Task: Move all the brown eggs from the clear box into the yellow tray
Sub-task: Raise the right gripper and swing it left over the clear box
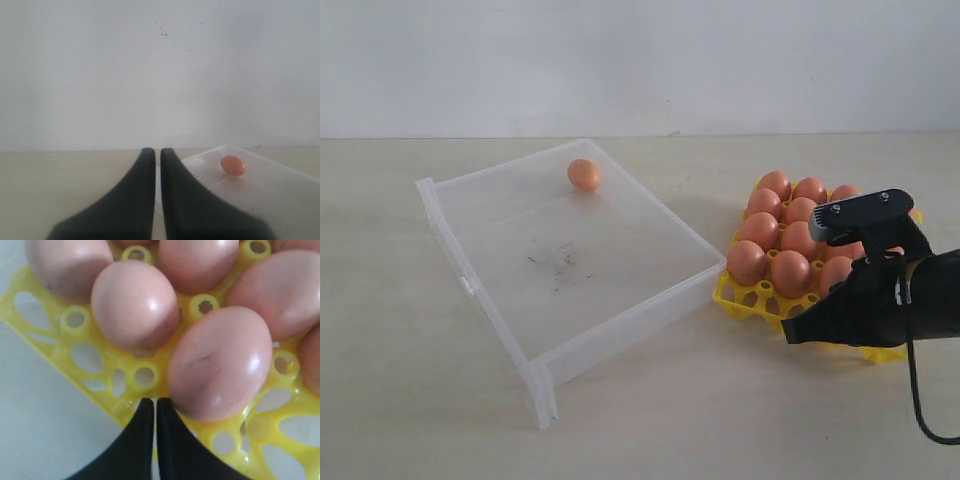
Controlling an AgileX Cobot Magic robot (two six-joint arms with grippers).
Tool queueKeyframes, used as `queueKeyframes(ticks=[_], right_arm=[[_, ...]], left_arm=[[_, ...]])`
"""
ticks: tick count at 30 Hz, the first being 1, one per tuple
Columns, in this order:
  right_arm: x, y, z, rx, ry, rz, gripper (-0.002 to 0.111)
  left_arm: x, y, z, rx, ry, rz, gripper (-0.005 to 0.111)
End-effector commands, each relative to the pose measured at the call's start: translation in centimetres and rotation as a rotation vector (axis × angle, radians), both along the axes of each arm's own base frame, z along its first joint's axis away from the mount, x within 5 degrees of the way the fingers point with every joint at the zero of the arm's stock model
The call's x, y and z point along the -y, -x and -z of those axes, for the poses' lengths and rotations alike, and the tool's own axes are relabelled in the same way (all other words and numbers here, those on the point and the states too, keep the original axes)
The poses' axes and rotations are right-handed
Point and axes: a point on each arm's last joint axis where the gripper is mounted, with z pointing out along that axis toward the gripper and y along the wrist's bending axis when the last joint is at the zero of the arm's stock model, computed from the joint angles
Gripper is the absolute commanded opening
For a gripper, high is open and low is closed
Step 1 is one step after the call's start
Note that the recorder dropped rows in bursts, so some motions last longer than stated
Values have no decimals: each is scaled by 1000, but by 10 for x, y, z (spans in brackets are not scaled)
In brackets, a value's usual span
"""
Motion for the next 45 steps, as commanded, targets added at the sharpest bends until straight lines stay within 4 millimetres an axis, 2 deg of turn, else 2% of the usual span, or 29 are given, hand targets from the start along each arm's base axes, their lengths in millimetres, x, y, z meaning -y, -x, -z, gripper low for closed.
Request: queueKeyframes(ticks=[1, 7, 9, 16, 30, 32, 33, 36, 37, 38, 39, 40, 41, 42, 44, 45], right_arm=[[2, 1, -4, -10, 26, -11, 0], [1, 4, -48, 183, -45, -20, 0], [2, 5, -51, 190, -46, -18, 0], [1, 1, -27, 109, 16, -61, 0], [3, -1, -3, 16, 57, -62, 0], [2, 0, -15, 58, 27, -44, 0], [-1, 0, -27, 112, -17, -31, 0], [-27, 2, -68, 326, -110, -149, 0], [-37, -8, -80, 304, -59, -178, 0], [-41, -15, -83, 284, -32, -179, 0], [-47, -37, -90, 226, 20, -156, 0], [-52, -49, -96, 216, 30, -141, 0], [-61, -72, -100, 154, 68, -132, 0], [-67, -82, -98, 119, 66, -131, 0], [-96, -113, -101, 18, 29, -279, 0], [-107, -118, -98, -33, -29, -324, 0]], left_arm=[[0, 0, -2, 13, 1, -2, 4], [0, 0, -2, 13, 1, -2, 4], [0, 0, -2, 13, 1, -2, 4], [0, 0, -2, 13, 1, -2, 4], [0, 0, -2, 13, 1, -2, 4], [0, 0, -2, 13, 1, -2, 4], [0, 0, -2, 13, 1, -2, 4], [0, 0, -2, 13, 1, -2, 4], [0, 0, -2, 13, 1, -2, 4], [0, 0, -2, 13, 1, -2, 4], [0, 0, -2, 13, 1, -2, 4], [0, 0, -2, 13, 1, -2, 4], [0, 0, -2, 13, 1, -2, 4], [0, 0, -2, 13, 1, -2, 4], [0, 0, -2, 13, 1, -2, 4], [0, 0, -2, 13, 1, -2, 4]])
